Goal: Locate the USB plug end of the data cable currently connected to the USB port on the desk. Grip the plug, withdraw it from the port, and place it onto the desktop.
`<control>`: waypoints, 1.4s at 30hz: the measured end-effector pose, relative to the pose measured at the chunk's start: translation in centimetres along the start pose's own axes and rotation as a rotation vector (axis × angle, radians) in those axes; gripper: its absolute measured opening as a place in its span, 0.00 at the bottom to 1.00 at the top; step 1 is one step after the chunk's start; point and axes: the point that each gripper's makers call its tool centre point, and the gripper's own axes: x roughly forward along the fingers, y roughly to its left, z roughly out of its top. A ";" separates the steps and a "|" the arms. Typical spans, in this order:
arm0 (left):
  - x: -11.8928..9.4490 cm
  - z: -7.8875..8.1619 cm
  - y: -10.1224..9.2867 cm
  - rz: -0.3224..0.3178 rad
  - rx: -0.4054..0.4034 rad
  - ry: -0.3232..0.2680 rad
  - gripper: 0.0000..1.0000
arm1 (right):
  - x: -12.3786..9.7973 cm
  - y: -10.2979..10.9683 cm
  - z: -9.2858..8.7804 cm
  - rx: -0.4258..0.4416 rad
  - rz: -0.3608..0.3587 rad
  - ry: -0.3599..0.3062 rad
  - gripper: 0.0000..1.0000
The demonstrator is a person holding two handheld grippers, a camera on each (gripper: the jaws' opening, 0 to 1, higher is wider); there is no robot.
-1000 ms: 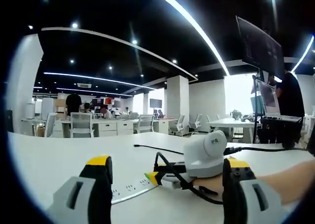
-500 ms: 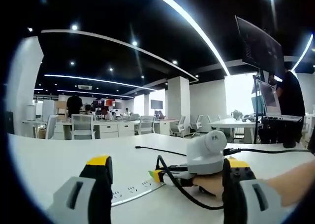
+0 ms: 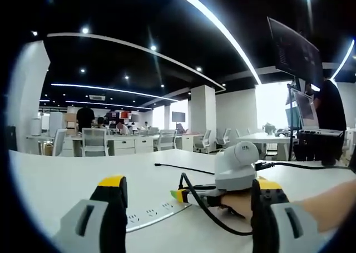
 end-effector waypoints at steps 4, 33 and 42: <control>-0.1 -0.1 0.3 0.001 0.007 0.002 0.92 | 0.6 -0.2 0.1 -0.005 0.004 0.000 0.12; -0.2 -0.2 -0.1 -0.014 -0.020 -0.005 0.94 | -0.5 0.7 -0.3 -0.109 -0.014 0.018 0.11; -0.2 -0.5 -0.2 -0.015 -0.009 0.009 0.93 | -0.4 0.6 -0.3 -0.046 0.000 0.027 0.11</control>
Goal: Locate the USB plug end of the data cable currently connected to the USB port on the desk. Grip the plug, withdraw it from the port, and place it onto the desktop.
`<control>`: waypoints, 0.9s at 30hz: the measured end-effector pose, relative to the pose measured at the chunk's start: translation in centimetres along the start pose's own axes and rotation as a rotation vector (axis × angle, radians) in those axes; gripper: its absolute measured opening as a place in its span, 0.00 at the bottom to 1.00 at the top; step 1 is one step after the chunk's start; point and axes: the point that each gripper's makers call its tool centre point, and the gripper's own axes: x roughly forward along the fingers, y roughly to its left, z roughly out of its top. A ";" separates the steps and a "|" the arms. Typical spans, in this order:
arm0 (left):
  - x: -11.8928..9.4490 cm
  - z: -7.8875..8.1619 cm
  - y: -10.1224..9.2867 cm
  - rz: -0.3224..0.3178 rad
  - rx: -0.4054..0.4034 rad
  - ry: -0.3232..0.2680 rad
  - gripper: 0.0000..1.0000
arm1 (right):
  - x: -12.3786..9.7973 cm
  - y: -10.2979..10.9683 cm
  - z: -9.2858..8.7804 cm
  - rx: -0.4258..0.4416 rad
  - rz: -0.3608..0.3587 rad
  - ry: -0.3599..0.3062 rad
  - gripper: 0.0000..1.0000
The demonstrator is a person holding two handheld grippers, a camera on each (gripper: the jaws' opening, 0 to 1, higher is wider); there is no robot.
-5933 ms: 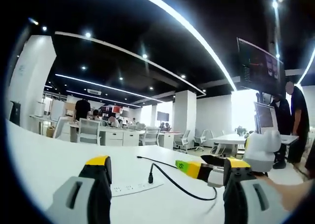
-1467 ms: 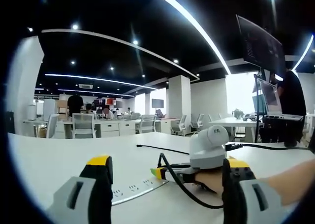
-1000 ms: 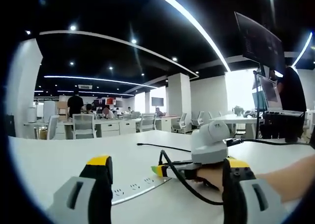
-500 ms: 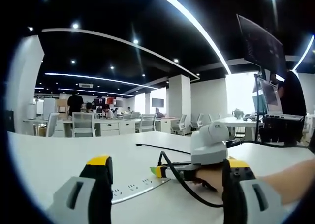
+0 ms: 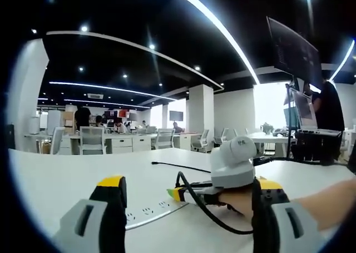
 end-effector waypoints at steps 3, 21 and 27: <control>0.0 -0.1 0.0 0.001 0.008 0.006 0.93 | 0.0 0.1 0.1 -0.030 -0.009 0.006 0.10; 0.5 0.9 1.1 0.035 0.025 -0.026 0.92 | 0.1 -0.5 0.3 -0.120 -0.083 0.039 0.10; 0.5 1.1 1.6 0.059 -0.009 -0.031 0.87 | -0.1 -0.5 0.2 -0.105 -0.071 0.039 0.09</control>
